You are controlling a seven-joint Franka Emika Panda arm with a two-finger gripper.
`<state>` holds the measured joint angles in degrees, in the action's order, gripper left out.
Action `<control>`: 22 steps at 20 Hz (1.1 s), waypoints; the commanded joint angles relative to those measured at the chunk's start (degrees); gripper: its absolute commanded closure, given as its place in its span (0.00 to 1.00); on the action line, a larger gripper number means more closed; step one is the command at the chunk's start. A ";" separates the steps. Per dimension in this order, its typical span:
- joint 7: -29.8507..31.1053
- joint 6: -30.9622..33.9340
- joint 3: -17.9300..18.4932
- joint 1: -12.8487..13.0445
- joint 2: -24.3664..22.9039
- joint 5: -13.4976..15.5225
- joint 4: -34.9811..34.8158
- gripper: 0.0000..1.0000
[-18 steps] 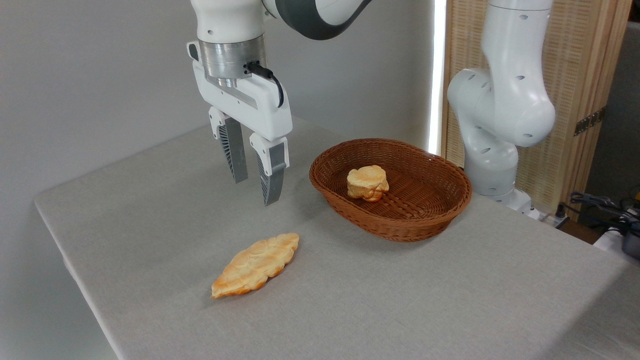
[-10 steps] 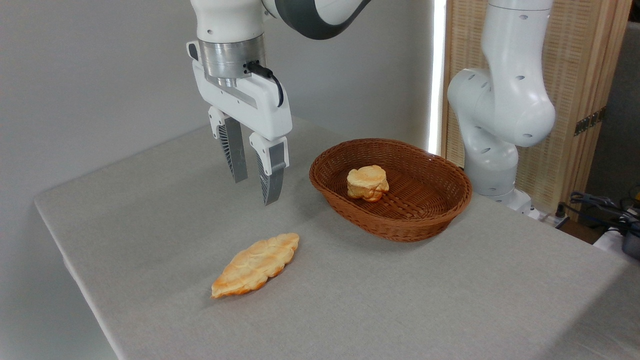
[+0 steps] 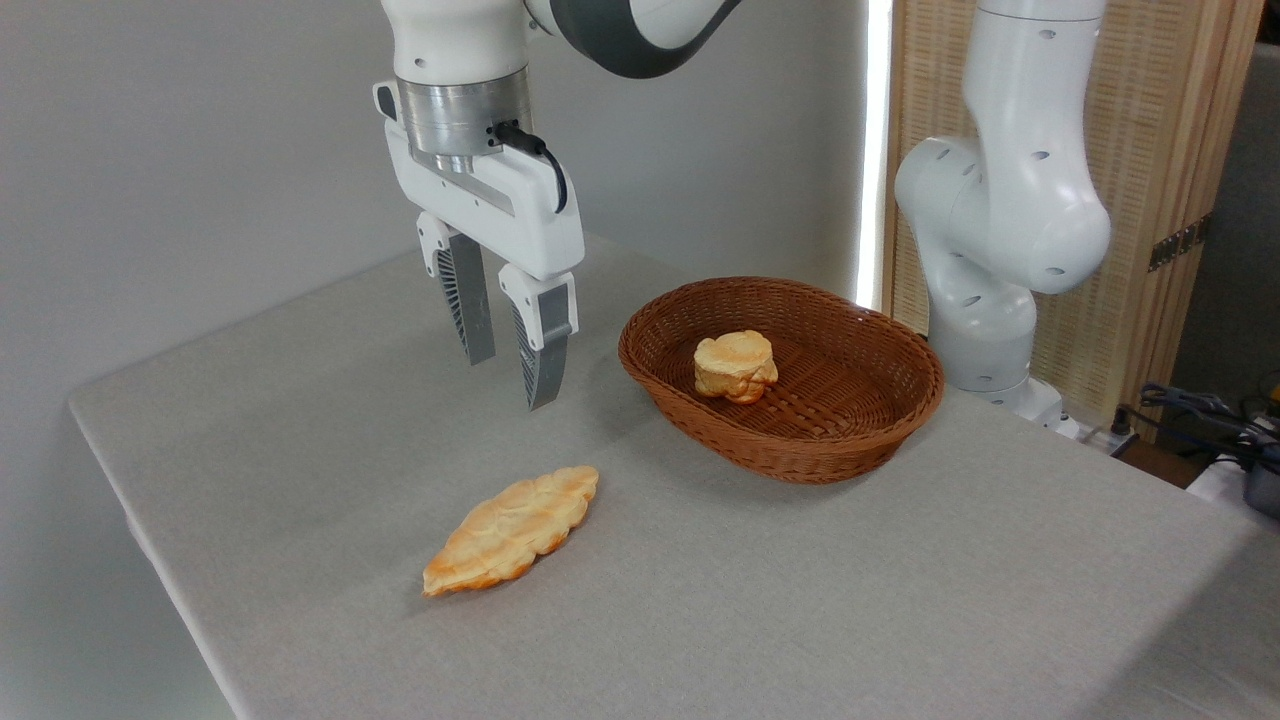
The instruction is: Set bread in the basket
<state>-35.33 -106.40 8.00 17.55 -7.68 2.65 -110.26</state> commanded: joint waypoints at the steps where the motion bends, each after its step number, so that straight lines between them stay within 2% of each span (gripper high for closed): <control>1: 0.79 1.28 0.26 0.38 -0.15 -0.19 0.92 0.00; 18: 0.00 -0.04 0.61 0.21 0.64 -0.54 -0.39 0.00; 22: 0.08 -4.51 0.70 0.03 1.08 -0.62 -2.76 0.00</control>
<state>-35.33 -106.91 8.15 17.46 -7.03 2.64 -110.90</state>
